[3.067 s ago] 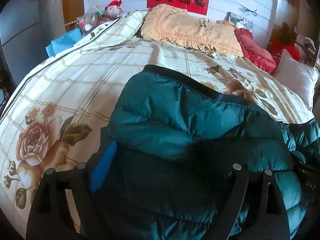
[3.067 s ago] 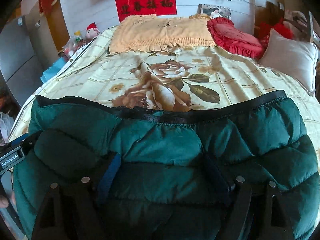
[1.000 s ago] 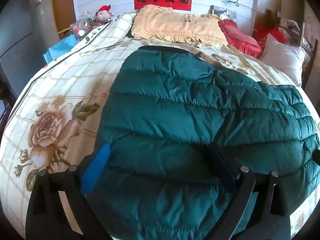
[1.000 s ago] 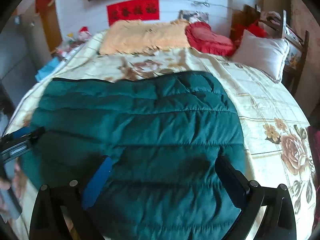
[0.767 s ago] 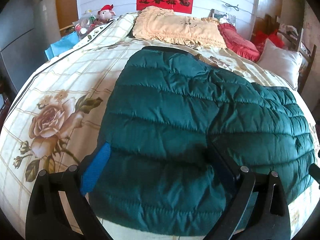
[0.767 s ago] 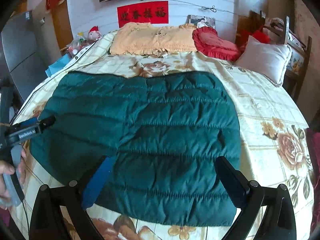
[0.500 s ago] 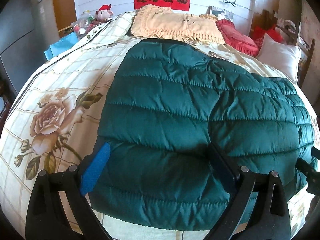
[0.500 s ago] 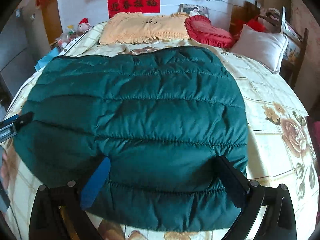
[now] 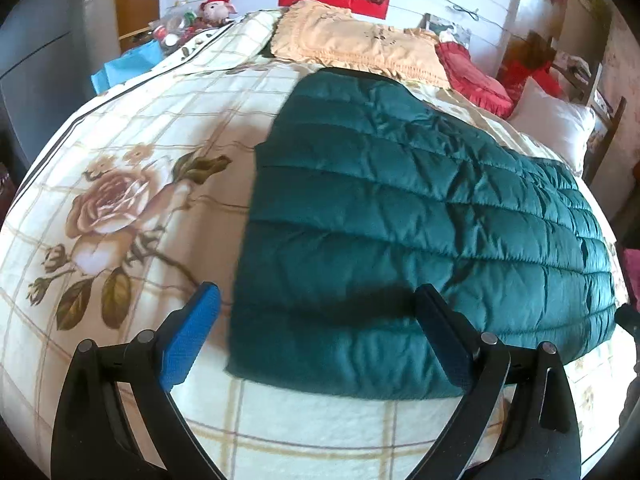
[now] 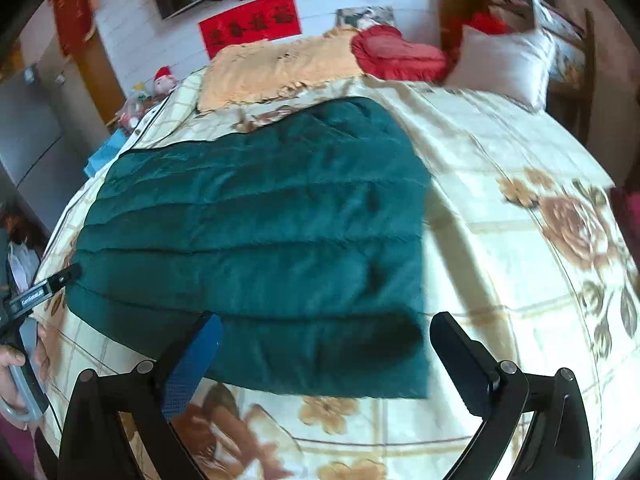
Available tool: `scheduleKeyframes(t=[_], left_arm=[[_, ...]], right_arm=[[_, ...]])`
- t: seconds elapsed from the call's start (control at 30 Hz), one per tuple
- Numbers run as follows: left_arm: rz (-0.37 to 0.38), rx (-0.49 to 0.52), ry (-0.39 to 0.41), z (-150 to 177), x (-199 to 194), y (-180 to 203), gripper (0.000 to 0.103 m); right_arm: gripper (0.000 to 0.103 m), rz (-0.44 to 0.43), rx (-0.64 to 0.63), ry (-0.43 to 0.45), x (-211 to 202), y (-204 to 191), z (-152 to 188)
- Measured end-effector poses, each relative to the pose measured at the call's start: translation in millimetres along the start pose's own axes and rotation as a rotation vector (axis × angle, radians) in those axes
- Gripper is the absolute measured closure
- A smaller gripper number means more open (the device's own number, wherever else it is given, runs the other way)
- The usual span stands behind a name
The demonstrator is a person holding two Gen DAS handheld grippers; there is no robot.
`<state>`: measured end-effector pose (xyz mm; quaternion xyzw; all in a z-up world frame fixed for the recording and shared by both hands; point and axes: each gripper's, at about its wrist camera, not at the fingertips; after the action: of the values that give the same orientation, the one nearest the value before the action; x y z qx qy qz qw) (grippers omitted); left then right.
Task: Fold large clothes
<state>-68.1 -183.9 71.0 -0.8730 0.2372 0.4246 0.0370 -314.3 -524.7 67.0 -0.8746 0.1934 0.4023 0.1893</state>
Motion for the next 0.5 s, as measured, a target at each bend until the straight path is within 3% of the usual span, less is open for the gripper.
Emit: scheduleKeyframes(t=[0.23, 0.37, 0.5], left_arm=[[0.180, -0.164, -0.042, 4.8, 6.0, -41.5, 0.006], [0.243, -0.262, -0.061, 5.5, 16.9, -55.7, 0.006], [0.281, -0.288, -0.069, 4.0, 26.0, -55.2, 0.006]], right_arm=[[0.000, -0.072, 0.147, -0.009, 7.4, 32.8, 3.2], [0.000, -0.100, 0.156, -0.046, 25.9, 31.2, 1.4], [0.000, -0.140, 0.183, -0.069, 48.2, 34.5, 0.8]])
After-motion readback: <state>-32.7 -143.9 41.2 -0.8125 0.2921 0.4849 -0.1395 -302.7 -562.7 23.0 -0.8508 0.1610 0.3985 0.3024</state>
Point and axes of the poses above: each gripper's, at about its wrist camera, not at the fingertips, and x roughly the way its jaws point, y to its right, z to its underside, and after that the axes turned 2 degrees about z, right-handed
